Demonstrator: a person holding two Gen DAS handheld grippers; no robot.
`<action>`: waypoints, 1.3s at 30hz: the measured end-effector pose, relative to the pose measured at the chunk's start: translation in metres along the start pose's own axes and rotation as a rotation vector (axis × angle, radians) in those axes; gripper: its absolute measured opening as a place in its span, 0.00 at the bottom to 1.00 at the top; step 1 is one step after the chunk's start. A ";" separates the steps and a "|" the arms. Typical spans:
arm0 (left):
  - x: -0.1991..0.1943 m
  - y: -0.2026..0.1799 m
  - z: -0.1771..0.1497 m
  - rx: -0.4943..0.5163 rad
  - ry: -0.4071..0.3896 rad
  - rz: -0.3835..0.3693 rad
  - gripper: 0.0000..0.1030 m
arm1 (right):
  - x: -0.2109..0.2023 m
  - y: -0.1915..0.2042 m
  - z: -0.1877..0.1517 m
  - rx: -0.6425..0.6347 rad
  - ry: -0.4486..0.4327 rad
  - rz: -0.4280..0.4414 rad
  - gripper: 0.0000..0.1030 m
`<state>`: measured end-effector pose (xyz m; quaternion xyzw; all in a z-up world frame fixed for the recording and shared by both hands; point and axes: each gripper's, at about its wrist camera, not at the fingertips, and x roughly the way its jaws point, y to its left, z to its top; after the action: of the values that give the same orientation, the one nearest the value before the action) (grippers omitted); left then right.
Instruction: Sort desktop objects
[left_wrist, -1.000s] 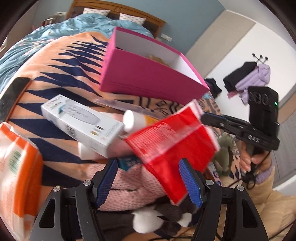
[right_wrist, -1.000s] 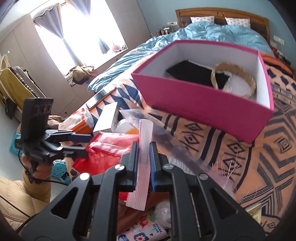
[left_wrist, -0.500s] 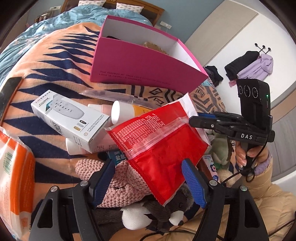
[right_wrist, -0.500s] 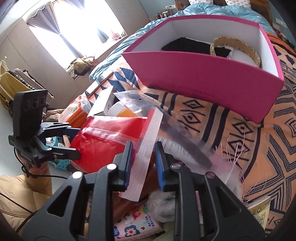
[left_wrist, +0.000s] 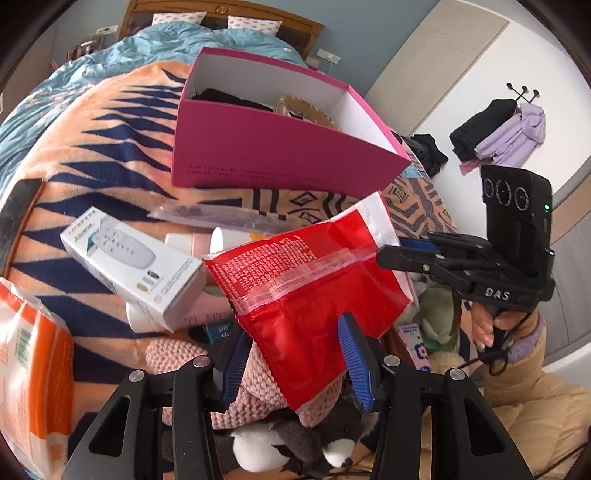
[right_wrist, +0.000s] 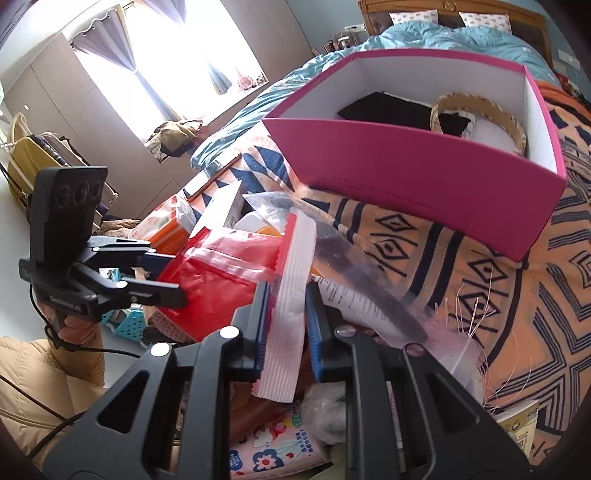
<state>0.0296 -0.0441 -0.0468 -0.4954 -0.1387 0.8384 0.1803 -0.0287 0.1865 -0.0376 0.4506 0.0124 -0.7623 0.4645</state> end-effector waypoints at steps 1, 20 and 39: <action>0.000 -0.001 0.001 0.003 -0.005 0.005 0.45 | -0.001 0.001 0.000 -0.002 -0.005 -0.003 0.20; -0.003 -0.021 0.040 0.124 -0.113 0.144 0.37 | -0.017 0.005 0.017 -0.032 -0.107 -0.061 0.19; -0.014 -0.032 0.074 0.180 -0.174 0.197 0.36 | -0.036 0.009 0.048 -0.073 -0.187 -0.112 0.19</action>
<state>-0.0245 -0.0260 0.0123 -0.4139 -0.0287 0.9008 0.1280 -0.0495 0.1853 0.0193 0.3588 0.0219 -0.8249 0.4363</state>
